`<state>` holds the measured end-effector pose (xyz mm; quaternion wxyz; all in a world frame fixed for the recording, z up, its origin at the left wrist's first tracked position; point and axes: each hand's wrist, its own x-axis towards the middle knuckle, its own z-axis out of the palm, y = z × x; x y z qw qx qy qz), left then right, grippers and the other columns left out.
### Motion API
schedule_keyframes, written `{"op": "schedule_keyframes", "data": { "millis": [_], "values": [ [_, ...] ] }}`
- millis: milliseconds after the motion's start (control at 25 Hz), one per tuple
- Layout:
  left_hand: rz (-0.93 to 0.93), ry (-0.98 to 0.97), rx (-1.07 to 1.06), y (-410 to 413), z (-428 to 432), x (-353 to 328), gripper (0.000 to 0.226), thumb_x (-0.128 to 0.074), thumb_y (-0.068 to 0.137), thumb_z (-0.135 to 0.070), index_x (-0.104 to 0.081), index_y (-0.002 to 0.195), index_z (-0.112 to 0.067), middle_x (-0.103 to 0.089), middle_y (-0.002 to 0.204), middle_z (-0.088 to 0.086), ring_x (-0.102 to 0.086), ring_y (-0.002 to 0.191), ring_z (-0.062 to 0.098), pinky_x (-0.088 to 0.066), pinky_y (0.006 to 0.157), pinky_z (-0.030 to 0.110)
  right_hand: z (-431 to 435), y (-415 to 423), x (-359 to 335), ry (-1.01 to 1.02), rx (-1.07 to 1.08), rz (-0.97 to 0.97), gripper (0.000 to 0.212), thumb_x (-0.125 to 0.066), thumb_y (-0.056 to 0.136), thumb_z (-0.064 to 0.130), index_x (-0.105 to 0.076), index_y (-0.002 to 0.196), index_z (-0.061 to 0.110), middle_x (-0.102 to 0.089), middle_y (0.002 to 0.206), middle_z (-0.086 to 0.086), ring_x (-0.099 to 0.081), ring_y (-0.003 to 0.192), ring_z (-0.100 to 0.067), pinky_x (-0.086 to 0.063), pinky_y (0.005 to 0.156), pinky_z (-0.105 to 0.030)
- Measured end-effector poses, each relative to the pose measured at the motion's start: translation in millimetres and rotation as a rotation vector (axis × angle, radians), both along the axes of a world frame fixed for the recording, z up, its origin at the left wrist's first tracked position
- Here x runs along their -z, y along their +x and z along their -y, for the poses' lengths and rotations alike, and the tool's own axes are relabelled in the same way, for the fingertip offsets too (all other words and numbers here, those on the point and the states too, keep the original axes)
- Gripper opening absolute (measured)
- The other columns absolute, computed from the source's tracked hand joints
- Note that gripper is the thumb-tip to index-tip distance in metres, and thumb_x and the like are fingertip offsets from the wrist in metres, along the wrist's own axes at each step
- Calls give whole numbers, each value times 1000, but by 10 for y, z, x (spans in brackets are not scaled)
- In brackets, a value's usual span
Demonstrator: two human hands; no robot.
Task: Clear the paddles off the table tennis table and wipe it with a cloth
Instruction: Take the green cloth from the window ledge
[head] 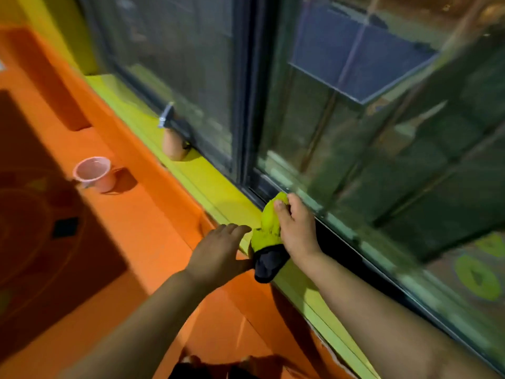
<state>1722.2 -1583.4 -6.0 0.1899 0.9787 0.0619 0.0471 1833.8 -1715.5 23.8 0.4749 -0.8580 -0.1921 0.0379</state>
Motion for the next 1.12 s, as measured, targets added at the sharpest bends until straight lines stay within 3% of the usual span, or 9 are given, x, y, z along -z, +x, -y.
{"op": "schedule_keyframes", "data": {
  "millis": [200, 360, 440, 600, 720, 840, 960, 1040, 1120],
  "values": [
    [98, -16, -276, -570, -550, -170, 45, -62, 70, -35, -62, 109, -12, -63, 106, 7, -56, 101, 32, -43, 80, 39, -972, -292, -240, 125, -279, -21, 36, -50, 99, 23, -35, 66, 24, -33, 57, 7, -30, 53, -10, -28, 57, -38],
    [228, -222, -636, -1293, -1065, -328, 19, -48, 84, -24, -58, 98, -15, -64, 86, 6, -56, 85, 31, -34, 62, 36, -1797, -767, -335, -3, -477, -14, 36, -54, 97, 27, -37, 66, 21, -35, 57, 3, -36, 55, -19, -23, 58, -37],
    [258, -315, -767, -1658, -1341, -404, 8, -50, 89, -19, -53, 96, -16, -62, 83, 4, -56, 80, 29, -40, 62, 41, -2187, -1004, -317, -131, -522, -44, 23, -56, 95, 32, -54, 88, 10, -54, 76, -8, -51, 77, -30, -29, 65, -37],
    [319, -296, -963, -2465, -1976, -569, 10, -49, 93, -26, -47, 90, -17, -56, 80, 2, -52, 74, 24, -36, 60, 39, -2970, -1770, -318, -160, -705, -97, 45, -57, 94, 33, -45, 127, 5, -52, 98, -8, -53, 91, -25, -28, 64, -28],
    [371, -245, -1056, -3061, -2401, -671, 15, -49, 93, -28, -45, 85, -16, -51, 71, 0, -48, 64, 20, -31, 54, 38, -3487, -2460, -342, -136, -1052, -185, 51, -53, 92, 47, -43, 133, 17, -55, 102, 3, -56, 91, -11, -41, 72, -21],
    [390, -219, -1158, -3666, -2786, -760, 18, -51, 92, -28, -43, 80, -18, -47, 66, -1, -46, 61, 18, -33, 52, 38, -3946, -3122, -286, -218, -1330, -136, 80, -46, 69, 71, -50, 132, 22, -47, 116, 7, -47, 105, -2, -37, 87, -15],
    [374, -173, -1315, -4271, -3139, -815, 20, -51, 90, -29, -42, 77, -18, -48, 67, 1, -47, 65, 20, -33, 54, 38, -4436, -3698, -174, -300, -1415, 2, 51, -63, 83, 44, -57, 128, 20, -44, 122, 8, -46, 114, -10, -38, 93, -23],
    [326, -145, -1412, -4640, -3294, -842, 20, -51, 89, -32, -43, 76, -19, -49, 68, 1, -48, 68, 21, -33, 54, 36, -4736, -4004, -185, -258, -1379, 83, 20, -60, 92, 23, -67, 108, 14, -52, 112, 5, -52, 103, -14, -42, 86, -27],
    [273, -112, -1485, -4979, -3417, -835, 20, -52, 88, -33, -46, 76, -19, -51, 70, 0, -49, 71, 20, -31, 54, 34, -4998, -4252, -253, -224, -1325, 107, 11, -58, 89, 12, -66, 84, 16, -62, 92, 1, -58, 86, -18, -44, 74, -34]
  ]
}}
